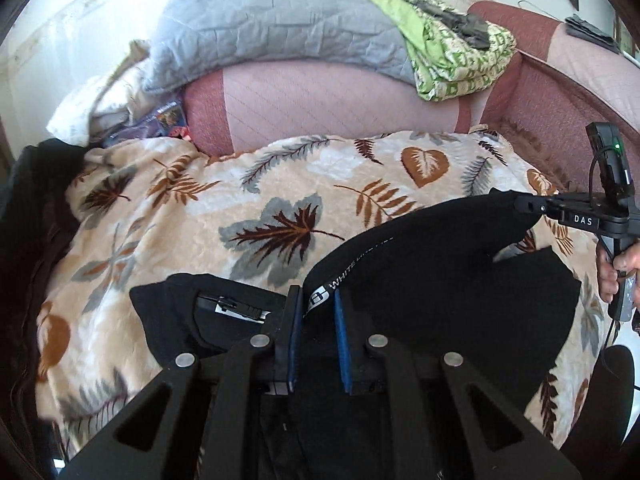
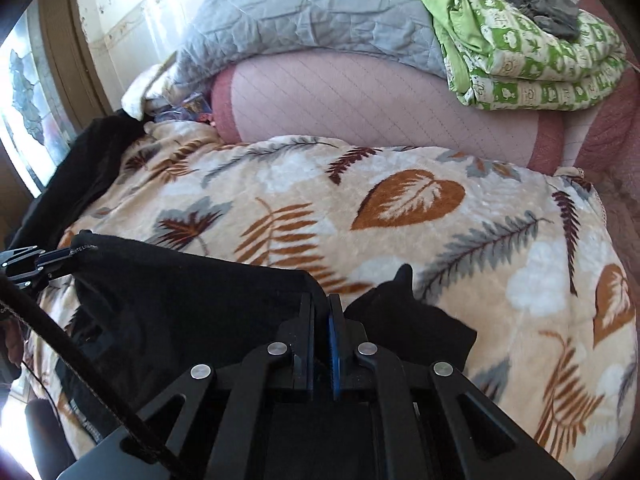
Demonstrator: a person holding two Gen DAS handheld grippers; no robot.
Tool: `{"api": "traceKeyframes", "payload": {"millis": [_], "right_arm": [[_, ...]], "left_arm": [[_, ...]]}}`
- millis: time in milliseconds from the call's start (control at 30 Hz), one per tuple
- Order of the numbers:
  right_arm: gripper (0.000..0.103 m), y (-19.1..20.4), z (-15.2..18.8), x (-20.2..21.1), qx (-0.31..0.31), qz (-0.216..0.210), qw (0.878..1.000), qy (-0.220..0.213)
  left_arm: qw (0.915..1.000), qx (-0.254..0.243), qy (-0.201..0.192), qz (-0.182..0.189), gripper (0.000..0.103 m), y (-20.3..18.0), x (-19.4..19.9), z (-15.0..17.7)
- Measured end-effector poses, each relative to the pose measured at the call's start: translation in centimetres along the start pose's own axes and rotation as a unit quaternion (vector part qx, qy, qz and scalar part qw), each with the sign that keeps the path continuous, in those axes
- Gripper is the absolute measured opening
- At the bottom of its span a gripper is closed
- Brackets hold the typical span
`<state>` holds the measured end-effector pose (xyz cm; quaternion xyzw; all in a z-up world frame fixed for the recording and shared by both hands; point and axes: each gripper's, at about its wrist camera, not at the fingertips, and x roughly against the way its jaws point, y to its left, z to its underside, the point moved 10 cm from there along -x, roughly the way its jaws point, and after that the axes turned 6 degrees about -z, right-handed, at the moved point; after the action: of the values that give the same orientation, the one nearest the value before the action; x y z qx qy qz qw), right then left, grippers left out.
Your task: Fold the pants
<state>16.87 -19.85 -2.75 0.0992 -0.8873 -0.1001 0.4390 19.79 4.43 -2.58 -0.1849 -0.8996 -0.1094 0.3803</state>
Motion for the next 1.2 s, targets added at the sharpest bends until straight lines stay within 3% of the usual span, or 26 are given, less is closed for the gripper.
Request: {"api": "traceKeyframes", "payload": {"millis": [200,367,467,533,567,600,767,833,1000,1133,1200], "right_arm": [[0.006,2.4,6.7,4.1,-0.032,-0.031,0.999,-0.01],[0.007,3.5,14.2,5.1,-0.058,-0.026,0.998,0.015],[0.015,2.8,17.8,5.3,-0.092,-0.026,0.995,0.036],[0.021,1.9,19.5,6.1,-0.132,-0.04,0.99,0.038],[0.024,1.4,20.0,6.7,-0.146,-0.043,0.988,0.034],[0.031,0.8,20.3,7.4,-0.159,-0.04,0.986,0.027],[0.044,-2.2,19.0,10.8,-0.169,0.007,0.985,-0.021],[0.062,-2.9,17.7,11.2,-0.159,0.027,0.986,-0.039],[0.066,-2.8,15.0,8.6,-0.146,0.042,0.988,-0.032],[0.073,-1.0,13.7,4.6,-0.103,0.06,0.993,-0.001],[0.066,-0.2,13.9,2.8,-0.073,0.079,0.994,0.018]], "left_arm": [[0.999,0.03,-0.016,-0.027,0.019,-1.5,4.8,6.7],[0.9925,0.104,0.049,-0.04,0.019,-1.3,5.2,14.9],[0.9869,0.148,0.056,-0.032,0.021,-0.3,6.9,17.1],[0.9853,0.163,0.04,-0.032,0.039,0.3,8.6,17.4],[0.9838,0.175,0.022,-0.034,0.053,0.9,9.9,17.4],[0.9827,0.181,0.012,-0.035,0.061,1.2,10.6,17.4],[0.9756,0.217,-0.014,-0.031,0.064,1.8,12.7,16.9],[0.9736,0.226,-0.011,-0.028,0.064,1.5,12.8,17.1],[0.9724,0.233,0.004,-0.018,0.065,0.5,12.3,17.6],[0.9732,0.229,0.009,-0.02,0.065,0.0,12.2,17.8],[0.9728,0.23,0.011,-0.023,0.065,0.0,12.2,17.9]]}}
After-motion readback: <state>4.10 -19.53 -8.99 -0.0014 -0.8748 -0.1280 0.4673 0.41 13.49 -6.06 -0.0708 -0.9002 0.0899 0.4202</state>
